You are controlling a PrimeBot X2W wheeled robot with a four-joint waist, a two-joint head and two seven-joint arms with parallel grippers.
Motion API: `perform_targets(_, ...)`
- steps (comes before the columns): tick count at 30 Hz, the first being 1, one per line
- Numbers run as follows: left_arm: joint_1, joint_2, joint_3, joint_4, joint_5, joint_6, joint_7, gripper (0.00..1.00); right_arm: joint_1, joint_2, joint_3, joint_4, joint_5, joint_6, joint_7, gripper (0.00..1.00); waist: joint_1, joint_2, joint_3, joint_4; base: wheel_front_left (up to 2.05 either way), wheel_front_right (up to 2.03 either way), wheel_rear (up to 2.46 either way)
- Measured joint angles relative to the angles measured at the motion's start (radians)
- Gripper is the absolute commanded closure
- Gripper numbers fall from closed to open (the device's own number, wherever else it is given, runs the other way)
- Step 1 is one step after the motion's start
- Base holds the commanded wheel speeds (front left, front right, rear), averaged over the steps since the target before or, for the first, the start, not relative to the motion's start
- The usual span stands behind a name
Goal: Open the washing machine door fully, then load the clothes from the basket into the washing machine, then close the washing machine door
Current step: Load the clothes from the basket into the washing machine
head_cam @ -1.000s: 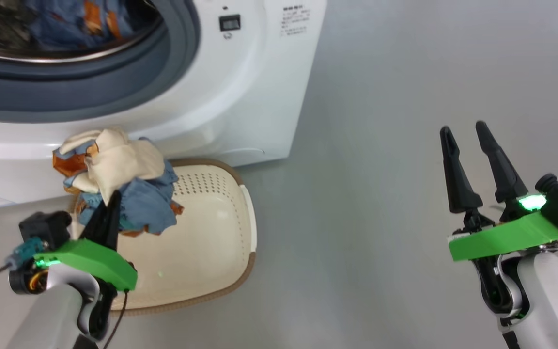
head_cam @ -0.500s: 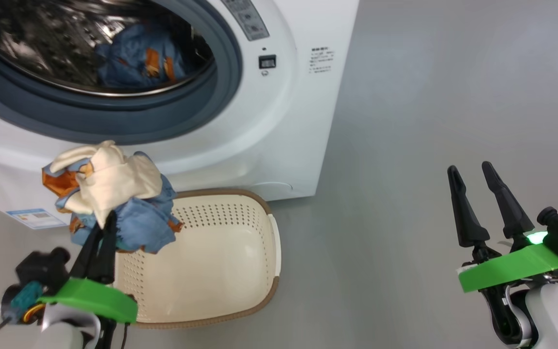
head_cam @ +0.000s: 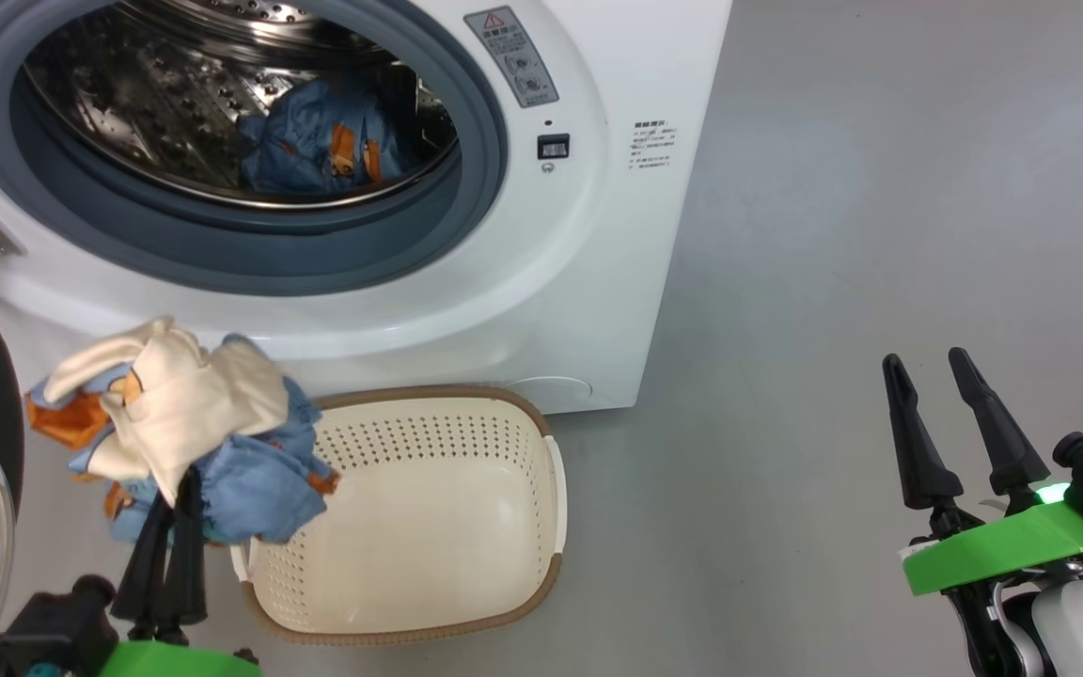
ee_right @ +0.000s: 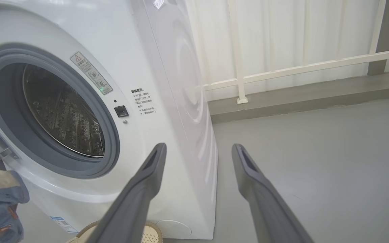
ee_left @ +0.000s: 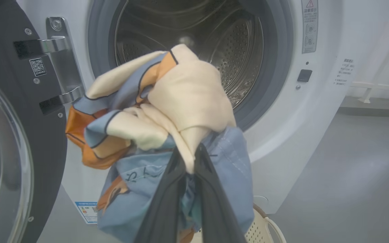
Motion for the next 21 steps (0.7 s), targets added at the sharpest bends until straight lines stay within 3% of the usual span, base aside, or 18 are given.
perform_targets(14, 0.030, -0.036, 0.035, -0.085, 0.039, 0.000, 0.000, 1.00, -0.001, 0.001, -0.009, -0.014, 0.000, 0.000, 0.000, 0.00, 0.0000, 0.0000, 0.036, -0.005, 0.00, 0.00, 0.00)
perform_targets(21, -0.101, -0.028, 0.034, -0.078, 0.039, 0.000, 0.000, 1.00, -0.018, 0.009, -0.021, -0.021, 0.000, 0.000, 0.000, 0.00, 0.0000, 0.0000, 0.096, -0.015, 0.00, 0.00, 0.00)
